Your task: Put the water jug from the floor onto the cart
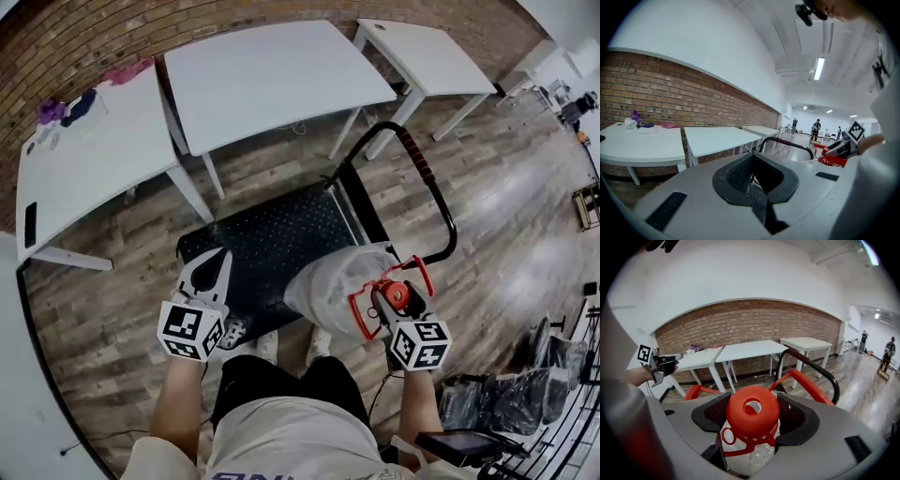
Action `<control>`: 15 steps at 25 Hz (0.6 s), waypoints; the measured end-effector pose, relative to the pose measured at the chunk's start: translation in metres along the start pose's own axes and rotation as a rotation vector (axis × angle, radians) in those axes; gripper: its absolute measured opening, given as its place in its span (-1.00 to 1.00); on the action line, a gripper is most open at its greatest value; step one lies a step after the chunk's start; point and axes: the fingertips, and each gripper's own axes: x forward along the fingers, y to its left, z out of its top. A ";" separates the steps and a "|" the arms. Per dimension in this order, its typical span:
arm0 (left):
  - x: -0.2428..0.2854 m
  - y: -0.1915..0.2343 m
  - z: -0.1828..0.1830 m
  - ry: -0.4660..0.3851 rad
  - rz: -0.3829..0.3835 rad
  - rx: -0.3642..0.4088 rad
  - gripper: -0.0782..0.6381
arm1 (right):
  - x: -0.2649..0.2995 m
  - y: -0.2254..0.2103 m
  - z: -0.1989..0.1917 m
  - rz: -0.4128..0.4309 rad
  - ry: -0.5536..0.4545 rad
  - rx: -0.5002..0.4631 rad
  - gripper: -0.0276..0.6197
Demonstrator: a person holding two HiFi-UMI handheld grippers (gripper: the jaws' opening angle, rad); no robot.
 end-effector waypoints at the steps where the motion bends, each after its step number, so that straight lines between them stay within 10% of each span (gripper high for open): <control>1: -0.005 0.004 0.000 -0.002 0.017 -0.007 -0.78 | 0.008 0.009 0.005 0.029 0.004 -0.020 0.06; 15: -0.004 0.007 0.014 -0.029 0.344 -0.097 -0.78 | 0.118 0.074 0.082 0.408 0.036 -0.305 0.06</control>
